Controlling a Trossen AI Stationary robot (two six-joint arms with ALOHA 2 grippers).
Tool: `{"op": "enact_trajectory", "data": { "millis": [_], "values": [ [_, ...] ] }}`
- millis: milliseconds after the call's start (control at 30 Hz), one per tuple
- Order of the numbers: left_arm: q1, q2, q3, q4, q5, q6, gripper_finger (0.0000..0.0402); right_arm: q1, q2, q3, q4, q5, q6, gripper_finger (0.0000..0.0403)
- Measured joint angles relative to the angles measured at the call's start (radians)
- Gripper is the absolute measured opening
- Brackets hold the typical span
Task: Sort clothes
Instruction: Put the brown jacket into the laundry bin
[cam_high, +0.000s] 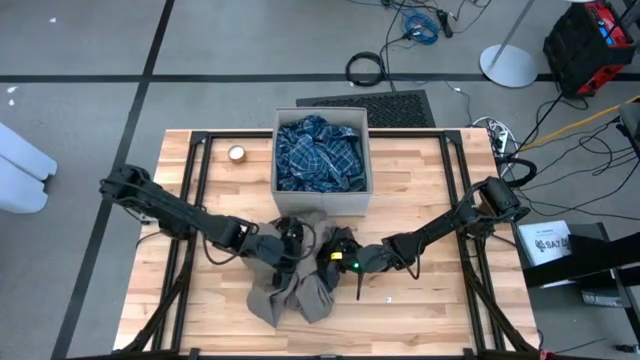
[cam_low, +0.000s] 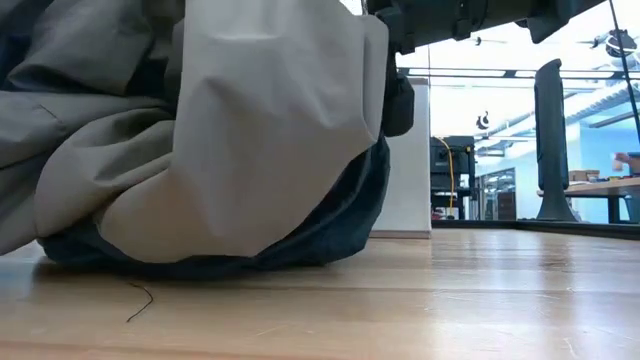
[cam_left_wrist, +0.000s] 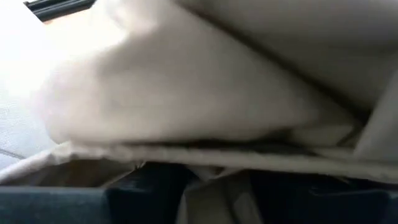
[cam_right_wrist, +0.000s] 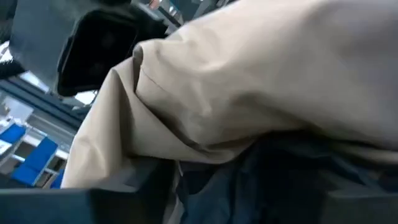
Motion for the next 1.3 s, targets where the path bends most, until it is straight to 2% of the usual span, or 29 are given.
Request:
{"op": "enact_trajectory", "data": {
  "millis": [167, 300, 533, 700, 900, 967, 1067, 1167, 1300],
  "values": [
    [-0.004, -0.01, 0.0, -0.003, -0.011, 0.01, 0.0186, -0.004, 0.0, 0.0, 0.025, 0.047, 0.048, 0.029],
    [-0.01, -0.013, 0.0, 0.008, -0.066, 0.05, 0.0186, -0.011, -0.002, 0.002, 0.022, 0.077, 0.127, 0.032],
    [-0.012, -0.014, 0.002, 0.124, -0.102, 0.127, 0.0186, -0.041, 0.0, 0.002, 0.022, 0.123, 0.168, 0.0319],
    [-0.013, -0.017, 0.001, 0.152, -0.102, 0.162, 0.0186, -0.055, 0.0, -0.002, 0.094, 0.103, 0.104, 0.0316],
    [-0.012, -0.017, 0.001, 0.196, -0.108, 0.202, 0.0186, -0.059, 0.012, -0.002, 0.126, 0.103, 0.106, 0.031],
    [-0.009, -0.016, 0.001, 0.197, -0.109, 0.207, 0.0186, -0.059, 0.026, -0.002, 0.15, 0.1, 0.106, 0.0295],
    [0.0, -0.016, 0.001, 0.197, -0.115, 0.208, 0.0186, -0.061, 0.053, -0.002, 0.227, 0.091, 0.091, 0.0247],
    [0.004, -0.016, 0.001, 0.197, -0.121, 0.21, 0.0186, -0.063, 0.072, -0.002, 0.271, 0.068, 0.074, 0.0168],
    [0.004, -0.018, 0.001, 0.172, -0.125, 0.223, 0.0188, -0.064, 0.079, -0.002, 0.263, 0.053, 0.061, 0.0041]
  ]
}}
